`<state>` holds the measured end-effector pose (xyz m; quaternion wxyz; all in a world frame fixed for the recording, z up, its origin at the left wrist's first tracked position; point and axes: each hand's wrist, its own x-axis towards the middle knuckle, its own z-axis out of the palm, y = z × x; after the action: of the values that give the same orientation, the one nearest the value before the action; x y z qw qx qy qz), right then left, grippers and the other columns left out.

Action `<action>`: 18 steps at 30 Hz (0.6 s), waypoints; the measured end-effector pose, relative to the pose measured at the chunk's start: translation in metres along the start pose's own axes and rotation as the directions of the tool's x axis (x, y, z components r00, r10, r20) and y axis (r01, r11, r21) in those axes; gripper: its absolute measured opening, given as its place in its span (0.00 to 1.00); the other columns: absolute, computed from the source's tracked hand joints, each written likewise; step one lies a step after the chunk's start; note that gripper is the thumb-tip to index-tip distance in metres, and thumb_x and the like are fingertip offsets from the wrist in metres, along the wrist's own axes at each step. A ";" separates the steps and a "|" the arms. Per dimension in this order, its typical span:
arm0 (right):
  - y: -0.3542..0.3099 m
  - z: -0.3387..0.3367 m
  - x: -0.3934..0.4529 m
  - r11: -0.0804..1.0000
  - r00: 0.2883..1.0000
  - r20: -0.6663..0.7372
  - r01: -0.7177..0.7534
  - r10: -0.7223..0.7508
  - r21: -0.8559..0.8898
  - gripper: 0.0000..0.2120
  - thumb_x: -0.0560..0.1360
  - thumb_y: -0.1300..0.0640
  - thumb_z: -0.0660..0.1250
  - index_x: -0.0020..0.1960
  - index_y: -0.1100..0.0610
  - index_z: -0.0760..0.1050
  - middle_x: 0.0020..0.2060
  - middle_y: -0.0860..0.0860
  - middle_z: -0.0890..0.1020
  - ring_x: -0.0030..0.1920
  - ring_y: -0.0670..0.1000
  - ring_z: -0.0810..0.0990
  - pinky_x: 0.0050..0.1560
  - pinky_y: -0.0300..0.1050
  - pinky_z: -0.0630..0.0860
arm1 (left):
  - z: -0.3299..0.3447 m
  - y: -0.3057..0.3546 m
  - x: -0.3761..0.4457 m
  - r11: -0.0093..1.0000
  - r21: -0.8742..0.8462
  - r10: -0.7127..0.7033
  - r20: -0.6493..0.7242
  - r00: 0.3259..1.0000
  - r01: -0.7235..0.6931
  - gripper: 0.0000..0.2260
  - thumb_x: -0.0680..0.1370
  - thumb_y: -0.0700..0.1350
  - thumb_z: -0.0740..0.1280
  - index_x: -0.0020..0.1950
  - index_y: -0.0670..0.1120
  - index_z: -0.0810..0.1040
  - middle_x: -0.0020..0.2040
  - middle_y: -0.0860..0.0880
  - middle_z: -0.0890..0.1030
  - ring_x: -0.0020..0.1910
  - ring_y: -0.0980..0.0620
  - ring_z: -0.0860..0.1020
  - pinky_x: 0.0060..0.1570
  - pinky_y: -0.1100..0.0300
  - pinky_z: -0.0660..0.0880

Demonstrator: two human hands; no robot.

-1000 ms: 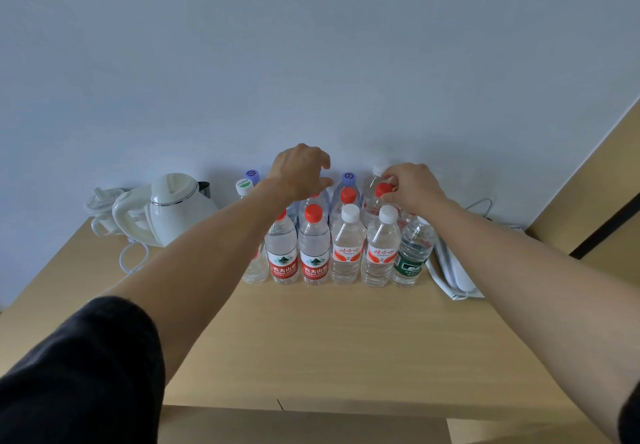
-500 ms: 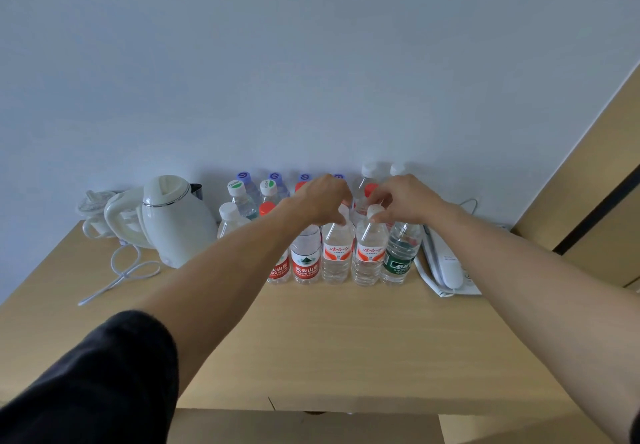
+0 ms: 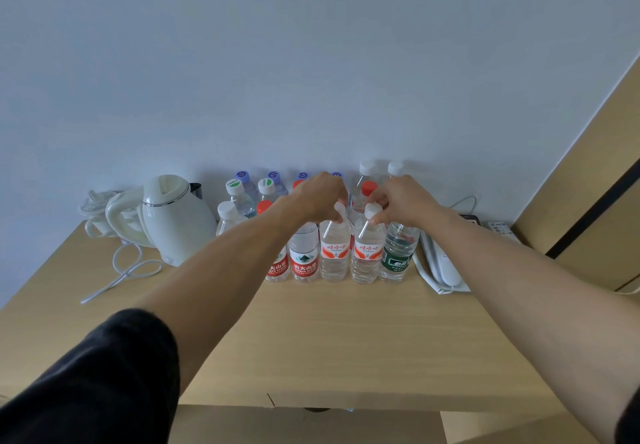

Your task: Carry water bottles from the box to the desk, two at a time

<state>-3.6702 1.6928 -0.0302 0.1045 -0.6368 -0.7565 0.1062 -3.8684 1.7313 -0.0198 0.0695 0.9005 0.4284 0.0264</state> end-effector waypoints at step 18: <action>0.002 0.002 0.000 0.999 1.000 0.003 -0.018 0.018 0.035 0.20 0.67 0.53 0.80 0.58 0.54 0.84 0.49 0.50 0.85 0.47 0.50 0.80 0.48 0.42 0.73 | 0.000 0.002 0.000 1.000 0.007 -0.024 -0.001 1.000 0.024 0.18 0.74 0.48 0.76 0.64 0.47 0.82 0.60 0.48 0.83 0.58 0.49 0.79 0.59 0.54 0.75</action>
<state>-3.6691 1.6929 -0.0321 0.1138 -0.6415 -0.7489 0.1210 -3.8671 1.7299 -0.0194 0.0665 0.8956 0.4393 0.0246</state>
